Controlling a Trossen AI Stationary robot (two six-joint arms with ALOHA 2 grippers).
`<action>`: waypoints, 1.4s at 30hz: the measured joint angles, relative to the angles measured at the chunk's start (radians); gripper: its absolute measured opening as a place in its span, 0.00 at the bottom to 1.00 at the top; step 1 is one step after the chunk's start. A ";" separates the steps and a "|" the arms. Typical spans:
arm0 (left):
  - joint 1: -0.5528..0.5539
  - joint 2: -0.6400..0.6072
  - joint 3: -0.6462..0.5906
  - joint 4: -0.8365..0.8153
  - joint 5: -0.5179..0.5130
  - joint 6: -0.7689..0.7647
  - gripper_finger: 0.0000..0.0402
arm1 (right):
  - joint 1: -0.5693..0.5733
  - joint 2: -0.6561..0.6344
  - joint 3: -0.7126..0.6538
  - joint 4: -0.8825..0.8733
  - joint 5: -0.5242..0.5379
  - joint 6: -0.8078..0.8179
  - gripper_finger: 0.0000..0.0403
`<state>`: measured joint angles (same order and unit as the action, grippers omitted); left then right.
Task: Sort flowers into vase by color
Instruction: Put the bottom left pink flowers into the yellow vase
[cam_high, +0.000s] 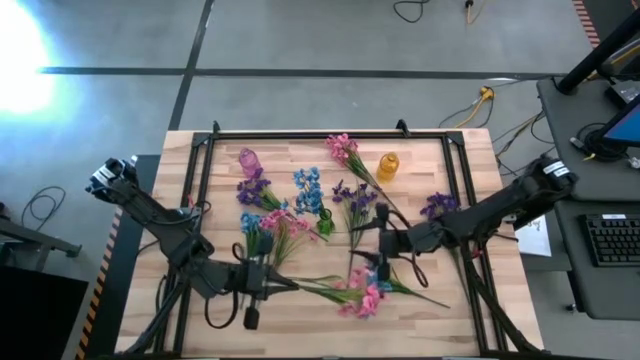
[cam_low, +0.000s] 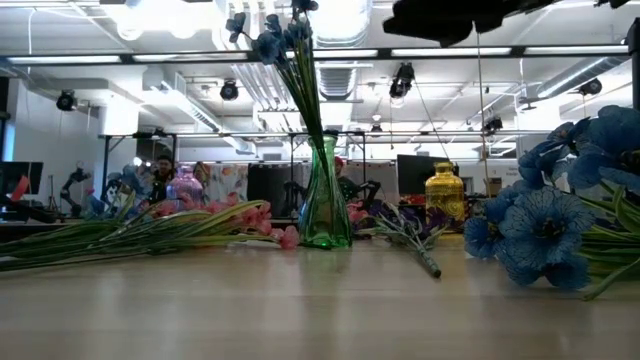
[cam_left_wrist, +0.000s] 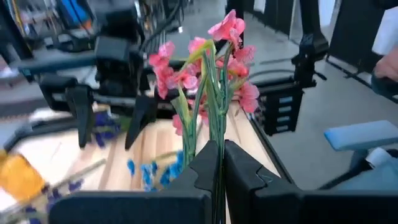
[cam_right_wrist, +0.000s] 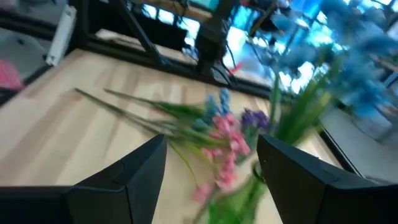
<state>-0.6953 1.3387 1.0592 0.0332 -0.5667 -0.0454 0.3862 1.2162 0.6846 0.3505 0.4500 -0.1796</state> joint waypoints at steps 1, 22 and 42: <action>0.002 -0.001 -0.015 0.041 0.000 0.033 0.00 | 0.000 -0.017 0.000 -0.032 0.013 0.004 0.61; 0.148 -0.049 -0.182 0.756 0.081 0.394 0.00 | 0.002 -0.010 -0.001 -0.021 0.040 0.036 0.61; 0.286 0.117 -0.403 1.277 0.305 0.328 0.00 | 0.005 0.090 0.073 0.525 -0.110 -0.048 0.61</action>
<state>-0.4093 1.4560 0.6560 1.3099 -0.2619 0.2825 0.3910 1.3066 0.7573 0.8750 0.3401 -0.2279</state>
